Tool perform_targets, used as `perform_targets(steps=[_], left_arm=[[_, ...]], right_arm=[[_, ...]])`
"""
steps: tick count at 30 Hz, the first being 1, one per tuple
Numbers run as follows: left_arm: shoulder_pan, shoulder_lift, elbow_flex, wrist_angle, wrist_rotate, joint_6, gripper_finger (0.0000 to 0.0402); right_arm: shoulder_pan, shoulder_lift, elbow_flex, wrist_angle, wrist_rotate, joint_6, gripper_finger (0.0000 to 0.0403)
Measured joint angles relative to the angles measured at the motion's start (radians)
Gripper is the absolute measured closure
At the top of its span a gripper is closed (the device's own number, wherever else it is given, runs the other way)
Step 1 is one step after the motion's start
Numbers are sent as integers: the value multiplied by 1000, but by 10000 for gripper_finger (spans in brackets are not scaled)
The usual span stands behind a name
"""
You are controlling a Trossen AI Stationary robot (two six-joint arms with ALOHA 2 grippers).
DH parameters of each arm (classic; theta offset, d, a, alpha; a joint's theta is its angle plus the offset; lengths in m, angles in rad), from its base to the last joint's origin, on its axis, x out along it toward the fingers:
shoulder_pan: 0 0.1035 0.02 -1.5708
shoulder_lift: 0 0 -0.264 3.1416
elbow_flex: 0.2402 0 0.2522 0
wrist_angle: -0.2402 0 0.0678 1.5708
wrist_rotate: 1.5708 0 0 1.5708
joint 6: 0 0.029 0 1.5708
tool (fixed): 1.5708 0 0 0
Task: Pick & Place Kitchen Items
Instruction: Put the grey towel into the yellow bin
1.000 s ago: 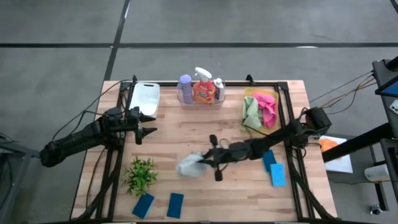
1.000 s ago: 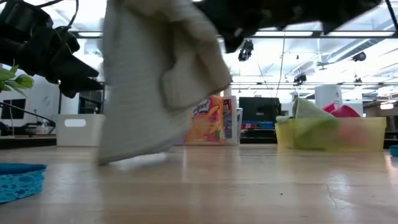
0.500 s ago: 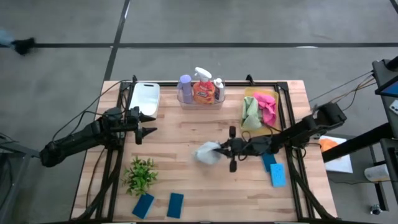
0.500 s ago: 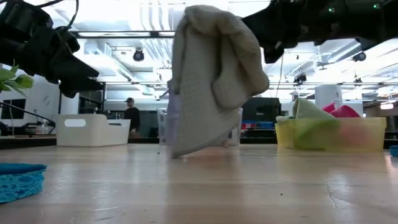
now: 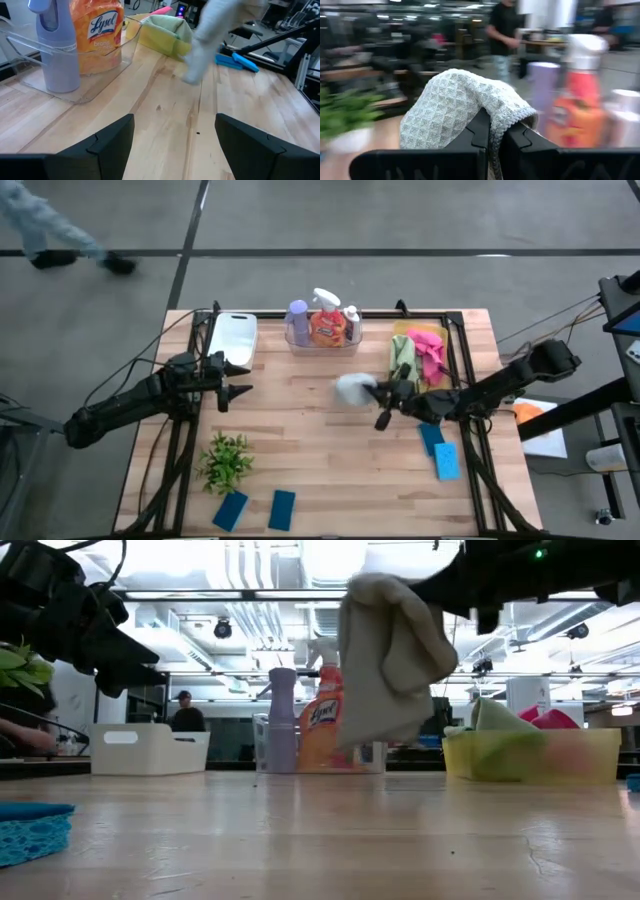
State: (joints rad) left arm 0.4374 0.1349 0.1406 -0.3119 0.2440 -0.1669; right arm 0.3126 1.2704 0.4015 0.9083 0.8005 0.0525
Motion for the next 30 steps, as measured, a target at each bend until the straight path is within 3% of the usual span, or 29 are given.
perform_targets(steps=[9,30], left_arm=[[0,0,0,0,0,-2,115],[0,0,0,0,0,1,115]], right_arm=[[-2,-142,-17,-69,239,-66,385],[-38,-406,-17,-73,752,-456,385]])
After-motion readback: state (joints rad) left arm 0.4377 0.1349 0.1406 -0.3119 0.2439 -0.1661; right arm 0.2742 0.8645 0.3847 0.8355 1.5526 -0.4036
